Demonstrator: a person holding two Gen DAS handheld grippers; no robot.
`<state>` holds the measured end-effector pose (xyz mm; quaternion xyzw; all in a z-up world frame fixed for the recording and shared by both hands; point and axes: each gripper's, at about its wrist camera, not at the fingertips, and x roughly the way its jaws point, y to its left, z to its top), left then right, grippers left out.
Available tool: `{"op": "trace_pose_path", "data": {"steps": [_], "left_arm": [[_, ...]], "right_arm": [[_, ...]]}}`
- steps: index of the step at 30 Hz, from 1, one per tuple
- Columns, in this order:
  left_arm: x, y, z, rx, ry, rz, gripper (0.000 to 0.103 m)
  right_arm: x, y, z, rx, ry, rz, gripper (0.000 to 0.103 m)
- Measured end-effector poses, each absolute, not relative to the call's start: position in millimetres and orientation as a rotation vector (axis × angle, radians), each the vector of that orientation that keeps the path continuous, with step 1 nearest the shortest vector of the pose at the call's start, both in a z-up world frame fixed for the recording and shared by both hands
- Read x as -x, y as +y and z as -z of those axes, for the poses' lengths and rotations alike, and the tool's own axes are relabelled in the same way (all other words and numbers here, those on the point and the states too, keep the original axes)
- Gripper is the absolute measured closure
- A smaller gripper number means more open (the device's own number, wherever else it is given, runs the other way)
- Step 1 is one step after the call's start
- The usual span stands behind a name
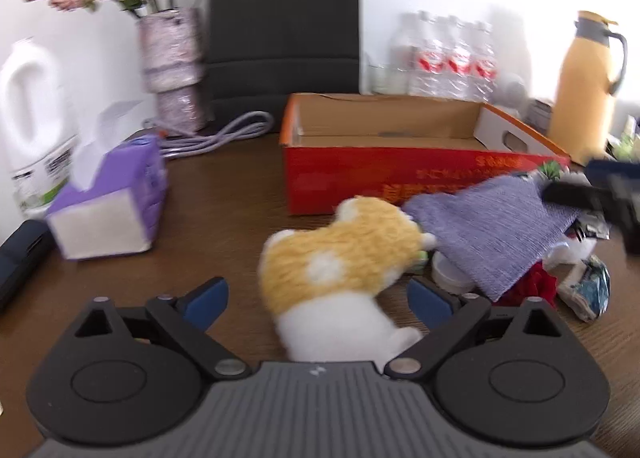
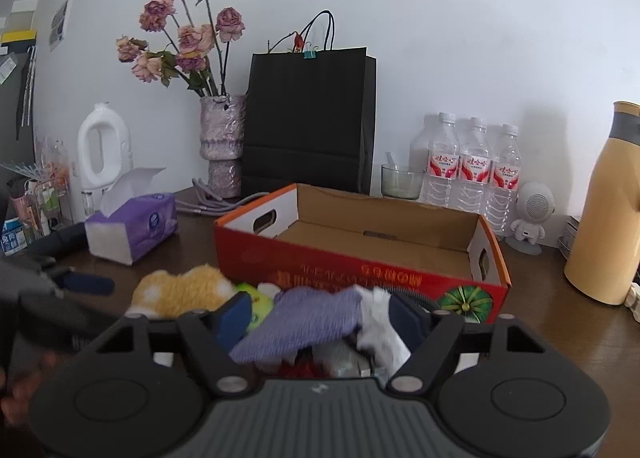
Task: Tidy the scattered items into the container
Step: 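Grasp the plush sheep with the left tool while the right tool grasps the purple pouch, then carry the plush sheep and purple pouch over the cardboard box with both tools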
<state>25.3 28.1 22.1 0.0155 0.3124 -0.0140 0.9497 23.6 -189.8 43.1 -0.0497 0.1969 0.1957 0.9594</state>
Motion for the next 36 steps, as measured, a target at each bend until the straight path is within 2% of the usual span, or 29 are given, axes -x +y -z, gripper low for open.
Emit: {"op": "trace_pose_path", "data": {"steps": [2,3,4,5,6,7,10,15,21,26,30,33,35,36], "left_arm": [[-31,31,-20,0.004,0.667,0.043,0.042],[-31,35,-20,0.032,0.670,0.052,0.043],[-29,39,-21,0.057,0.664,0.054,0.045],[-27,43,-22,0.075,0.655,0.051,0.046],[-25,45,-24,0.089,0.644,0.045,0.046],[-21,48,-25,0.101,0.632,0.039,0.046],[-16,55,-31,0.127,0.606,0.024,0.047],[-3,58,-44,0.136,0.565,0.021,0.048],[26,64,-58,0.150,0.533,0.042,0.048],[62,57,-62,0.128,0.524,0.132,0.048],[79,50,-40,0.114,0.647,0.147,0.048],[88,40,-33,0.084,0.666,0.148,0.044],[89,35,-32,0.071,0.659,0.141,0.043],[89,33,-31,0.061,0.659,0.138,0.043]], "right_arm": [[-46,-183,-51,0.124,0.441,-0.409,0.033],[-60,-180,-51,0.133,0.476,-0.428,0.033],[-76,-179,-48,0.133,0.523,-0.447,0.038],[-90,-178,-43,0.118,0.580,-0.455,0.046],[-103,-179,-37,0.092,0.642,-0.455,0.061],[-110,-181,-31,0.075,0.680,-0.452,0.073],[-105,-174,-23,0.113,0.676,-0.450,0.096],[-56,-152,-36,0.249,0.530,-0.535,0.101],[33,-172,-64,0.194,0.409,-0.566,0.101],[70,-212,-63,0.116,0.561,-0.530,0.101],[99,-240,-36,0.127,0.665,-0.420,0.100],[110,-255,-19,0.063,0.716,-0.376,0.087],[109,-258,-10,0.016,0.728,-0.383,0.066],[107,-260,-7,-0.008,0.733,-0.386,0.048]]}}
